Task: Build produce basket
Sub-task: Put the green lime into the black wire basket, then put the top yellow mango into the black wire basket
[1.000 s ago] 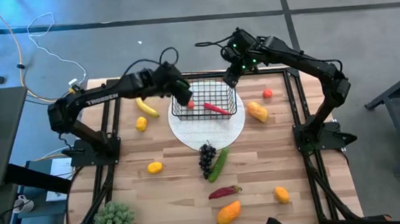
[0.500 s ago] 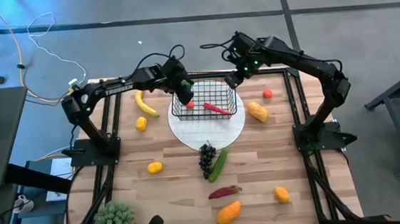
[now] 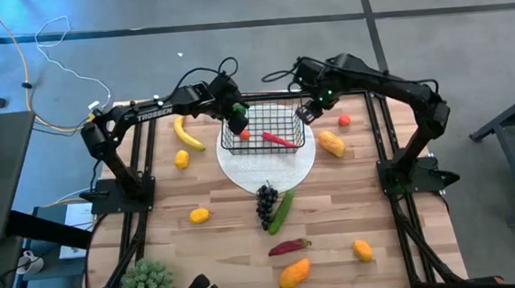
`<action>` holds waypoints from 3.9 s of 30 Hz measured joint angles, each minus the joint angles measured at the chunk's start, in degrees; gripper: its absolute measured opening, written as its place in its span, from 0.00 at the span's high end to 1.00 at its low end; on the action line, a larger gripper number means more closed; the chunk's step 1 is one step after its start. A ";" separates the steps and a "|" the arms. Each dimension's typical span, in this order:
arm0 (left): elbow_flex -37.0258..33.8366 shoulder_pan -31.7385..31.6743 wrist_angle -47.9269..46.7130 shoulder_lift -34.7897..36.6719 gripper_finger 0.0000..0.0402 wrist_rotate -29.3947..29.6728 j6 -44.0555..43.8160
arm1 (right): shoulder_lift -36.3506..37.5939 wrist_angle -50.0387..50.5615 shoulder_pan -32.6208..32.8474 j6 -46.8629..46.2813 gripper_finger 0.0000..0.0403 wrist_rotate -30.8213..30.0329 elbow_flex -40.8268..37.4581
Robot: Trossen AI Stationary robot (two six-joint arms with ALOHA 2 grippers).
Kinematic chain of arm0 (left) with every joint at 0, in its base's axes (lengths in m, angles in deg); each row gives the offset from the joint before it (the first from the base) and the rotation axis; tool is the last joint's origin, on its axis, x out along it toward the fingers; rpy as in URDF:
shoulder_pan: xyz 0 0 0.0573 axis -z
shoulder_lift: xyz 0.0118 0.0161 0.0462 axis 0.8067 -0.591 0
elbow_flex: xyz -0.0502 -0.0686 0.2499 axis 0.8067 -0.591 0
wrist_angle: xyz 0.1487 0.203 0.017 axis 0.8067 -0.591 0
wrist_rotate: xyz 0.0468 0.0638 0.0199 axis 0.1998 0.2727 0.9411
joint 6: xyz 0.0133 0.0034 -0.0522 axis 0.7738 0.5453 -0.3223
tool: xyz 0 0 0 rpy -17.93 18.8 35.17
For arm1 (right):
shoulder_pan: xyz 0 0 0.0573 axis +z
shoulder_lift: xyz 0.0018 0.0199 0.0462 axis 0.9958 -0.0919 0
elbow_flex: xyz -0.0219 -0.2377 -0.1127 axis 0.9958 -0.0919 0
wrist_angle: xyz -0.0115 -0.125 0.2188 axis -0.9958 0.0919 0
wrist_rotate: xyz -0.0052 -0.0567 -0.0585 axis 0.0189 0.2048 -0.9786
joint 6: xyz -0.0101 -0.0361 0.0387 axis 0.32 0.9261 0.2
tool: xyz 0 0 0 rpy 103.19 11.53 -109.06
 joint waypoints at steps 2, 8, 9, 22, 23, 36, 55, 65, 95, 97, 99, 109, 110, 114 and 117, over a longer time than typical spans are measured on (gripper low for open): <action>0.00 0.00 -0.01 0.00 0.47 0.04 0.23 | 0.00 2.46 0.95 -1.62 0.65 -2.39 0.00; 0.00 0.00 0.01 0.00 0.44 0.05 0.26 | 0.80 6.10 2.96 -5.55 0.65 -6.16 0.00; 0.00 0.00 0.01 0.00 0.43 0.04 0.26 | 1.21 6.21 3.23 -5.98 0.65 -6.77 0.00; 2.63 -1.55 -1.36 2.30 0.42 -1.43 2.65 | 12.74 8.93 3.44 -11.03 0.65 -15.11 -2.16; 3.41 -1.55 -1.59 2.57 0.42 -1.49 3.28 | 14.02 8.80 3.44 -11.55 0.65 -15.51 -3.16; 12.80 -1.55 -4.72 3.39 0.42 -1.49 5.83 | 30.98 -2.53 0.72 -13.59 0.53 -10.21 -21.59; 14.01 -1.55 -5.61 3.39 0.42 -1.46 3.74 | 32.46 -21.87 -3.43 1.02 0.24 9.07 -44.06; 14.01 -1.55 -5.58 3.39 0.42 -1.46 2.75 | 28.27 -30.37 -3.44 4.91 0.24 8.27 -49.66; 14.03 -2.69 -5.56 3.34 0.42 -1.27 3.21 | 10.47 -31.05 -3.44 2.07 0.59 7.63 -49.64; 14.03 -3.01 -5.57 3.32 0.42 -1.27 3.21 | 10.48 -30.61 -3.44 1.59 0.60 8.35 -49.47; 14.03 -3.31 -5.62 3.32 0.42 -1.27 3.22 | 10.47 -29.16 -3.42 0.78 0.60 8.68 -48.76; 14.05 -5.41 -8.40 3.32 0.42 -1.27 3.14 | 14.45 -21.10 -3.44 -4.39 0.61 6.24 -40.74; 14.05 -5.60 -8.67 3.32 0.42 -1.27 2.80 | 15.06 -20.39 -3.44 -4.84 0.61 5.71 -39.67; 14.05 -6.00 -9.01 3.32 0.42 -1.27 2.75 | 16.96 -19.13 -3.44 -5.47 0.61 3.34 -35.50; 14.05 -6.27 -9.02 3.32 0.42 -1.28 2.75 | 17.16 -19.11 -3.49 -4.58 0.61 2.03 -31.40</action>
